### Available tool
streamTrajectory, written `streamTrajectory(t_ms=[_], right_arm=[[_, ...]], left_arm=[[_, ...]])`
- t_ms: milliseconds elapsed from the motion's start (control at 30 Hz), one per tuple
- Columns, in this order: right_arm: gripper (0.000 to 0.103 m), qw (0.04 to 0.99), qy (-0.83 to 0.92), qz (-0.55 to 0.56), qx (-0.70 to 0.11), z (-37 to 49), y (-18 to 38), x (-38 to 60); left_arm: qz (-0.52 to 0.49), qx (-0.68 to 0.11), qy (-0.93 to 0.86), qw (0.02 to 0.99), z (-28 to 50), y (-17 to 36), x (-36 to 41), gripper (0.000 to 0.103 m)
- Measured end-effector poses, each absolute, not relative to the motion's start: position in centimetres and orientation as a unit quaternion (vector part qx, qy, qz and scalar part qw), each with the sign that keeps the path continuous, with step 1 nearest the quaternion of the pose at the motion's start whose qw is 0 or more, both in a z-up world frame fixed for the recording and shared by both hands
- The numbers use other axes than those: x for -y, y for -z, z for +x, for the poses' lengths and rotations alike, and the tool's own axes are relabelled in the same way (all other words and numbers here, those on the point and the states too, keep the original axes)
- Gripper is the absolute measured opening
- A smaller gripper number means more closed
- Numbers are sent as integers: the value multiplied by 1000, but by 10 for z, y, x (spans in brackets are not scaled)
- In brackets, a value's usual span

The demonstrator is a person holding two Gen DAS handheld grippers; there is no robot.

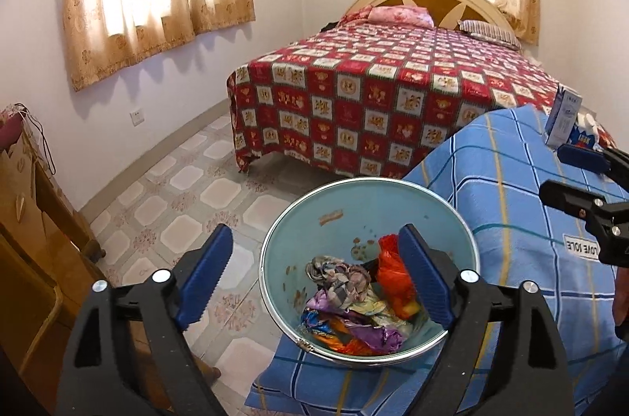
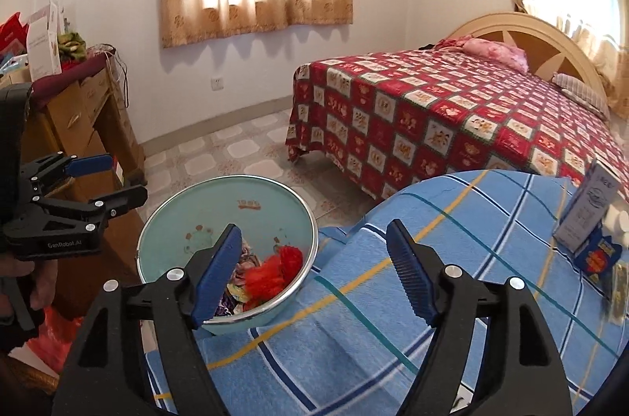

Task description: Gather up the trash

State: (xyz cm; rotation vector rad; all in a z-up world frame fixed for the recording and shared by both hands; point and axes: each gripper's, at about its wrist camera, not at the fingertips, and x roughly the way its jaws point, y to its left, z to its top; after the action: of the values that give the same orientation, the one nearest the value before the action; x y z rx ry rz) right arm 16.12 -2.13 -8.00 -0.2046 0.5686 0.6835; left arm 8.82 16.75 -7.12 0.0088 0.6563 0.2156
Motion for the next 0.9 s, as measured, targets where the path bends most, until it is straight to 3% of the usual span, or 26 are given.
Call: streamTrajectory(t_ms=[900], right_arm=[[76,907,-321,-90,-258,148,66,39]], left_arm=[[5,-295,-112,949,77,56,-164,90]])
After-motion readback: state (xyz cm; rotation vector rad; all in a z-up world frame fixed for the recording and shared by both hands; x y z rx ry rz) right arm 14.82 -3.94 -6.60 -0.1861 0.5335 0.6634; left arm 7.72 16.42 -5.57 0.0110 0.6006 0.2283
